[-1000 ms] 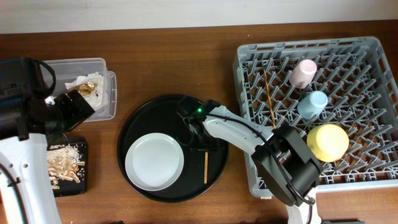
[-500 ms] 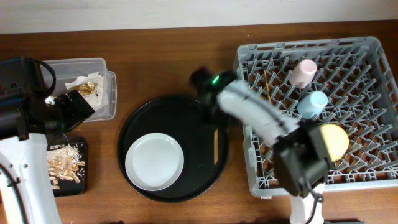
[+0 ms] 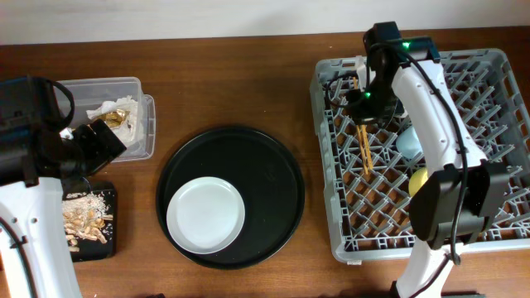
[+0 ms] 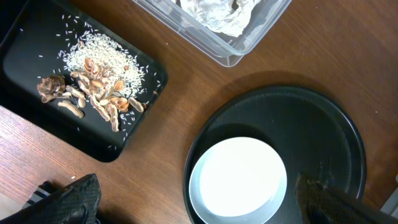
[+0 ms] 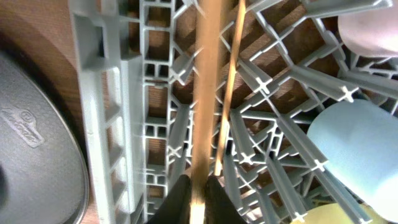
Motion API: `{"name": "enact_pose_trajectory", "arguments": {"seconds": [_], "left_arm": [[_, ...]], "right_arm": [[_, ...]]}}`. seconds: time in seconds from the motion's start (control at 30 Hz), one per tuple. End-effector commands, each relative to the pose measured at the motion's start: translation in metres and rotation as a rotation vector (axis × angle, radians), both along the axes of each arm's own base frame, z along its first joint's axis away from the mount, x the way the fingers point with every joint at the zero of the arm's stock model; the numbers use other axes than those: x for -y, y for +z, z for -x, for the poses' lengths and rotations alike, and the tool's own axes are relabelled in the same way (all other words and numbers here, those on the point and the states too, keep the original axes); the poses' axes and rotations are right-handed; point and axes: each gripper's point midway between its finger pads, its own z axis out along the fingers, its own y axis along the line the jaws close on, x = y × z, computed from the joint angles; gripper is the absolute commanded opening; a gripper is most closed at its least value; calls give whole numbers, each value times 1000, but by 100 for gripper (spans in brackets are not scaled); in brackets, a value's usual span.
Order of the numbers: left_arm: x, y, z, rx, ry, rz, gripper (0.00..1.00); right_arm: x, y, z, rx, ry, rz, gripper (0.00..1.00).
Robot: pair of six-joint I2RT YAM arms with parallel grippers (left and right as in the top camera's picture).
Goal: Sort waste into correct bins and load items into the dishwasher rack
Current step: 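Grasp the second chopstick and stand it upright in the rack, then release the chopstick and lift the right gripper away, then reach the right gripper to the white plate and grasp its rim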
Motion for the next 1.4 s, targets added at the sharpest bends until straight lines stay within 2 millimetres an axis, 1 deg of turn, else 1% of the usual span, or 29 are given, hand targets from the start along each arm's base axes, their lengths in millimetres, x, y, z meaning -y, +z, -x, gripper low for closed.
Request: {"name": "enact_pose_trajectory", "arguments": {"seconds": [0.0,0.03,0.1,0.13,0.17,0.3,0.37,0.43,0.5,0.53,0.57,0.6,0.63,0.67,0.7,0.77,0.8,0.83,0.87,0.9,0.97,1.0,1.07,1.1,1.17,1.27,1.3,1.37], "left_arm": [[-1,4,-1,15,9,1,99],[-1,4,-1,15,9,1,99],[-1,4,-1,15,9,1,99],[-1,4,-1,15,9,1,99],[-1,4,-1,15,9,1,99],[-1,4,-1,15,9,1,99],[-1,4,-1,15,9,1,99],[-1,4,-1,15,9,1,100],[-1,4,-1,15,9,1,99],[-1,4,-1,15,9,1,99],[-1,4,-1,15,9,1,99],[-1,4,-1,15,9,1,99],[-1,4,-1,15,9,1,99],[-1,4,-1,15,9,1,99],[-1,4,-1,15,9,1,99],[-1,4,-1,15,9,1,99],[-1,4,-1,15,9,1,99],[-1,4,-1,15,9,1,99],[-1,4,-1,15,9,1,99],[-1,4,-1,15,9,1,99],[-1,4,-1,15,9,1,99],[-1,4,-1,15,9,1,99],[-1,4,-1,15,9,1,99],[-1,4,-1,15,9,1,99],[-1,4,-1,15,9,1,99],[-1,4,-1,15,9,1,99],[-1,4,-1,15,9,1,99],[-1,4,-1,15,9,1,99]], "right_arm": [[3,-6,2,-9,47,17,17],[3,-8,3,-10,47,17,20],[3,-8,3,-13,44,16,21],[3,-8,3,-13,42,16,23],[3,-8,4,-16,14,14,25],[4,-2,10,-35,-76,10,25],[6,13,15,-33,-100,9,25],[11,32,19,-21,-129,8,27],[21,56,24,4,-189,7,29],[28,71,28,24,-230,1,29],[39,91,33,56,-278,-6,31],[49,107,38,87,-311,-10,36],[57,119,43,109,-336,-13,43],[67,130,47,139,-371,-16,55],[77,143,53,176,-407,-26,98],[104,164,68,242,-505,-34,98],[114,172,75,267,-541,-45,98],[123,181,83,297,-582,-80,99],[124,187,87,316,-583,-116,98],[120,193,90,335,-554,-162,98],[102,206,97,375,-470,-274,98],[94,209,99,381,-445,-312,98],[62,214,107,383,-340,-408,98],[42,211,115,358,-286,-432,98],[7,197,126,285,-180,-452,98],[-42,171,132,185,-18,-472,98],[-61,157,133,155,38,-472,98],[-90,122,128,102,32,-423,92]]}}
